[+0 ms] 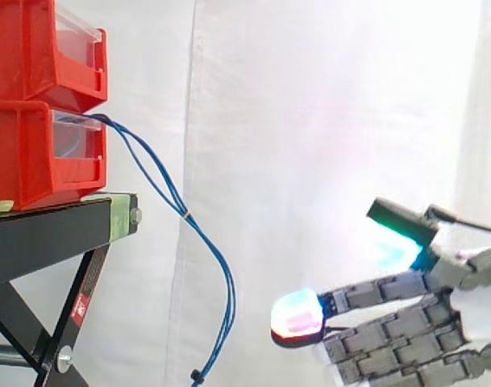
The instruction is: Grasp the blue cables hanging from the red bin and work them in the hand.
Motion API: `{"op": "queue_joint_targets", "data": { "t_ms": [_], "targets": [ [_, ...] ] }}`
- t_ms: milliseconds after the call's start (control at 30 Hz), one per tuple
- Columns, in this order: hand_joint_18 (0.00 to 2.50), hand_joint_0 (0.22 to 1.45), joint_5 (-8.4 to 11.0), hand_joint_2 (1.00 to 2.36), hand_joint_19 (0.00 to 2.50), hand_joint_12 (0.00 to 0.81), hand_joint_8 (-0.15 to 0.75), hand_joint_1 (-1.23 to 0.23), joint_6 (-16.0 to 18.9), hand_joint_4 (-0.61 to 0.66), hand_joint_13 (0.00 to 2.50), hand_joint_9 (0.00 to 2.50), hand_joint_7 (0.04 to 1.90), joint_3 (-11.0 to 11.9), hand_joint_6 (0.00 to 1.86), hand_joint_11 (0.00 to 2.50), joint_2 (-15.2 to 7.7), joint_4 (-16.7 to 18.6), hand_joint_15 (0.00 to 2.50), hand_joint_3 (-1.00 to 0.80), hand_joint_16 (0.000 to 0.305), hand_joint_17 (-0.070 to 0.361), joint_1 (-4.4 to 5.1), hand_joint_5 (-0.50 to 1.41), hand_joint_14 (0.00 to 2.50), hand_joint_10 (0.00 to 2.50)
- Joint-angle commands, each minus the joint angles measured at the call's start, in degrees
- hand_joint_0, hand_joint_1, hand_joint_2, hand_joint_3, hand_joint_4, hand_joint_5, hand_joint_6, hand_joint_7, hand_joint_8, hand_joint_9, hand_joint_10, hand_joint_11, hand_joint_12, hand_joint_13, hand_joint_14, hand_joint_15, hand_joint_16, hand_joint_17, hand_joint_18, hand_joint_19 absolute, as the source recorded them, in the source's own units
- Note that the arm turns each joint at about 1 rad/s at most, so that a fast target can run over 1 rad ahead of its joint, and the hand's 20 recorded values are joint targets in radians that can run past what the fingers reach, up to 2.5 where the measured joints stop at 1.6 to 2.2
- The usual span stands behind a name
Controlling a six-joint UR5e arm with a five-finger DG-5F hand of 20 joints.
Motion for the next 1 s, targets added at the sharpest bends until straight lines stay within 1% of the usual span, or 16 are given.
{"op": "queue_joint_targets", "data": {
  "t_ms": [0,67,200,233,300,333,367,433,533,600,667,733,767,800,900,967],
  "targets": [
    [0.0,0.79,0.79,1.0,0.27,0.348,0.221,-0.53,1.15,0.17,0.02,0.13,0.68,1.36,0.01,0.06,-3.12,2.52,0.22,-0.94,0.057,0.128,-0.51,-0.28,0.01,0.0],
    [0.0,0.79,0.88,1.0,0.27,0.348,0.221,-0.53,1.41,0.17,0.02,0.13,0.68,2.51,0.01,0.06,-3.03,2.35,0.22,-0.94,0.057,0.128,-0.6,-0.28,0.01,0.0],
    [0.0,0.79,1.15,1.0,0.27,0.349,0.222,-0.53,1.33,0.17,0.02,0.14,0.69,4.88,0.01,0.07,-3.12,-1.08,0.22,-0.93,0.057,0.128,-0.87,-0.28,0.01,0.0],
    [0.0,0.79,2.02,1.0,0.28,0.349,0.221,-0.53,1.24,0.17,0.02,0.14,0.69,5.85,0.01,0.07,-3.12,-1.87,0.22,-0.94,0.057,0.128,-0.95,-0.28,0.01,0.0],
    [0.0,0.79,2.99,1.0,0.28,0.349,0.222,-0.53,0.8,0.18,0.02,0.14,0.69,6.46,0.01,0.07,-3.12,-1.96,0.23,-0.93,0.057,0.129,-1.04,-0.28,0.01,0.0],
    [0.0,0.79,3.96,1.0,0.28,0.349,0.221,-0.53,0.1,0.18,0.02,0.14,0.69,7.08,0.01,0.08,-3.12,-1.96,0.22,-0.94,0.057,0.129,-1.04,-0.27,0.01,0.0],
    [0.0,0.79,5.45,1.0,0.28,0.349,0.221,-0.53,-1.4,0.18,0.03,0.14,0.69,8.13,0.01,0.07,-3.12,-2.05,0.23,-0.93,0.057,0.129,-1.04,-0.27,0.01,0.0],
    [0.0,0.79,6.51,1.0,0.28,0.349,0.221,-0.53,-3.16,0.18,0.03,0.14,0.69,8.83,0.01,0.08,-3.12,-2.13,0.23,-0.93,0.057,0.129,-1.04,-0.27,0.01,0.0],
    [0.0,0.79,10.46,1.0,0.27,0.349,0.221,-0.53,-9.4,0.18,0.03,0.14,0.69,10.59,0.01,0.08,-3.12,-2.13,0.23,-0.93,0.057,0.128,-1.04,-0.27,0.01,0.0],
    [0.0,0.79,11.69,1.0,0.29,0.351,0.222,-0.53,-12.91,0.18,0.04,0.15,0.69,10.77,0.01,0.08,-3.65,-1.61,0.24,-0.93,0.057,0.129,-0.69,-0.27,0.01,0.0],
    [0.0,0.79,11.87,1.0,0.3,0.353,0.223,-0.53,-13.62,0.18,0.05,0.15,0.69,11.03,0.01,0.07,-4.17,-1.26,0.24,-0.94,0.057,0.129,-0.6,-0.27,0.01,0.0],
    [0.0,0.79,12.04,1.0,0.3,0.354,0.223,-0.53,-13.53,0.18,0.05,0.16,0.69,11.47,0.01,0.08,-4.88,-0.9,0.25,-0.93,0.058,0.13,-0.51,-0.27,0.01,0.0],
    [0.0,0.79,12.13,1.0,0.3,0.354,0.223,-0.53,-13.26,0.18,0.06,0.16,0.69,11.91,0.01,0.08,-6.28,-0.73,0.24,-0.93,0.057,0.129,-0.43,-0.26,0.01,0.0],
    [0.0,0.79,12.13,1.0,0.31,0.354,0.224,-0.53,-13.26,0.18,0.06,0.16,0.69,12.61,0.01,0.08,-6.81,-0.73,0.25,-0.93,0.058,0.13,-0.51,-0.26,0.01,0.0],
    [0.0,0.79,11.78,1.0,0.32,0.354,0.225,-0.53,-9.04,0.18,0.08,0.17,0.69,14.2,0.01,0.08,-9.36,-0.55,0.26,-0.93,0.058,0.129,-0.43,-0.26,0.01,0.0],
    [0.0,0.79,11.69,1.0,0.32,0.354,0.226,-0.53,-8.43,0.18,0.08,0.17,0.69,14.28,0.01,0.09,-9.36,-0.46,0.25,-0.93,0.057,0.129,-0.43,-0.26,0.01,0.0]
  ]
}}
